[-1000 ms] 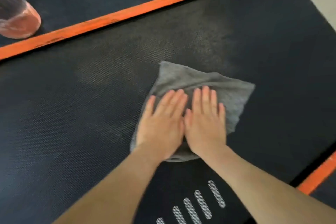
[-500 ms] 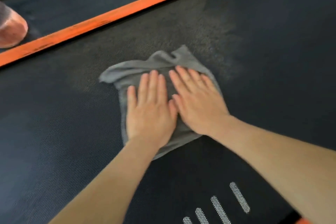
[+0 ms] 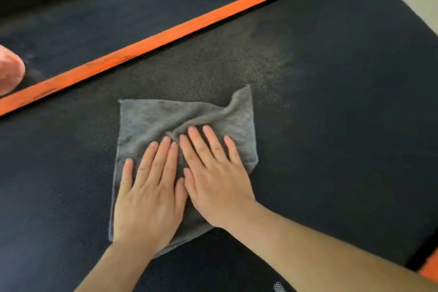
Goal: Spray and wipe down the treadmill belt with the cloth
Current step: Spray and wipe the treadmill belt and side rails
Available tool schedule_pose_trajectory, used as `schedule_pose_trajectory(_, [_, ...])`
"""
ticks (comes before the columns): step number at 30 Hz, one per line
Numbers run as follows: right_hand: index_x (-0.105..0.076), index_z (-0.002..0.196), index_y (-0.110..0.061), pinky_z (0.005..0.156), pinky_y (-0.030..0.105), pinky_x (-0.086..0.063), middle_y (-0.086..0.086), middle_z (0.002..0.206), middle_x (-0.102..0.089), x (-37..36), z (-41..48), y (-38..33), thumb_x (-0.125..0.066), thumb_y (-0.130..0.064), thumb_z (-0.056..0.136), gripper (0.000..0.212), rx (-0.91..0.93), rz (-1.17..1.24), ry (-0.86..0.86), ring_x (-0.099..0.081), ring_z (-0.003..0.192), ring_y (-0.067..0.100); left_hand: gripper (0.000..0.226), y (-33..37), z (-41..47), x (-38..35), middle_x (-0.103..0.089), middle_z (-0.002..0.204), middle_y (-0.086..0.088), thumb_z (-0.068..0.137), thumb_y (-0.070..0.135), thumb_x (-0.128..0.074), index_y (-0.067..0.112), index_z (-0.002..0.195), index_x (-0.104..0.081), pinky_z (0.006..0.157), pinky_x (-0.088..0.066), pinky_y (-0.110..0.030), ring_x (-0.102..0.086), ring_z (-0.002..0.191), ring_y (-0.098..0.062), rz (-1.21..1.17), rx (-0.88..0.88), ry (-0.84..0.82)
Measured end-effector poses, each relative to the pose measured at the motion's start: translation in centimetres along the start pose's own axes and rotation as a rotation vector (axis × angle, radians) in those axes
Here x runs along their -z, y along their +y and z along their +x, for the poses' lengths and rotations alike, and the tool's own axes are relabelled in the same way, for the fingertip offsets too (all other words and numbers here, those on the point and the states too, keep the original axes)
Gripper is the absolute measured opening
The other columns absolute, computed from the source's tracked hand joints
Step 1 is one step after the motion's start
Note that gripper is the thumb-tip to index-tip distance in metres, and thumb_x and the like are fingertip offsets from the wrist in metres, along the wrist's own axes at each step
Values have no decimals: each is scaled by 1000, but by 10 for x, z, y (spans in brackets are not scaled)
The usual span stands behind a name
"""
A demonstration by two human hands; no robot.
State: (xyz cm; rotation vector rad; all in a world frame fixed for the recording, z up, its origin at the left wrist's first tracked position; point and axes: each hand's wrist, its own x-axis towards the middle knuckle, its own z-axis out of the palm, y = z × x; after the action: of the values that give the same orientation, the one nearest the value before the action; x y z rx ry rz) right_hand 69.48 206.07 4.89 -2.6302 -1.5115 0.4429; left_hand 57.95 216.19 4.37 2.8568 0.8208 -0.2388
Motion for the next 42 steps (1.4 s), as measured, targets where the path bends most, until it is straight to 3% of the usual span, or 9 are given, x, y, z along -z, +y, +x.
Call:
schedule_pose_trajectory(4, [-17,158,-18,124,44,-7,-2,166,-12,8,23,20,-16,-42,102,62,227,-45,-40,-7,153,17,64,5,6,4,-15,163,-6,103,43,-15,7,155,-20,118,-10,-50,-12,151,-21,14,40,-12])
schedule_pose_trajectory(6, [-17,159,-19,123,42,-9,-2,166,-14,20,43,62,-17,-44,101,62,243,-92,-30,-11,153,17,66,33,44,9,-12,164,-9,102,44,-12,7,156,-14,120,-8,-50,-8,152,-22,-15,49,31])
schedule_pose_trajectory(9, [-14,159,-21,123,44,-12,-2,167,-12,43,76,135,-17,-47,101,64,47,-134,50,-12,153,17,66,86,121,17,4,166,-5,101,45,-5,12,158,2,121,3,-49,6,153,-20,-66,20,59])
schedule_pose_trajectory(13, [-10,160,-19,122,43,-10,1,167,-6,60,91,213,-16,-45,104,62,-169,-180,90,-6,153,18,63,146,198,21,10,166,-2,104,43,-9,14,158,4,122,7,-50,12,152,-18,-72,-149,27])
schedule_pose_trajectory(16, [-9,159,-18,122,44,-11,2,167,-6,59,95,217,-17,-44,105,60,-217,-153,117,-6,154,20,62,154,210,18,9,166,-2,104,41,-10,14,158,3,122,6,-50,12,152,-18,-49,-170,17])
schedule_pose_trajectory(21, [1,159,-22,124,47,-4,-2,167,5,48,65,151,-14,-41,106,59,-482,21,102,5,154,18,61,124,178,20,7,166,2,103,42,-5,18,158,2,123,5,-47,9,152,-15,-20,-262,21])
schedule_pose_trajectory(26, [8,158,-21,123,48,1,-3,167,11,35,65,76,-12,-42,104,61,-274,21,42,12,153,18,69,30,145,33,8,166,7,96,54,1,23,158,6,123,4,-40,10,151,-10,90,-304,-31])
schedule_pose_trajectory(31, [-5,160,-21,122,43,-6,-6,167,1,44,107,105,-17,-42,104,61,-74,-105,62,1,153,12,66,32,169,36,11,165,6,99,48,-3,19,158,6,124,5,-40,12,151,-10,43,-239,-12])
schedule_pose_trajectory(42, [-9,160,-21,119,47,-15,-2,167,-7,69,178,169,-16,-49,100,66,-112,-151,154,-7,153,16,62,65,259,39,-1,167,-2,104,42,-16,12,158,-6,124,-2,-44,0,153,-16,-23,-223,76])
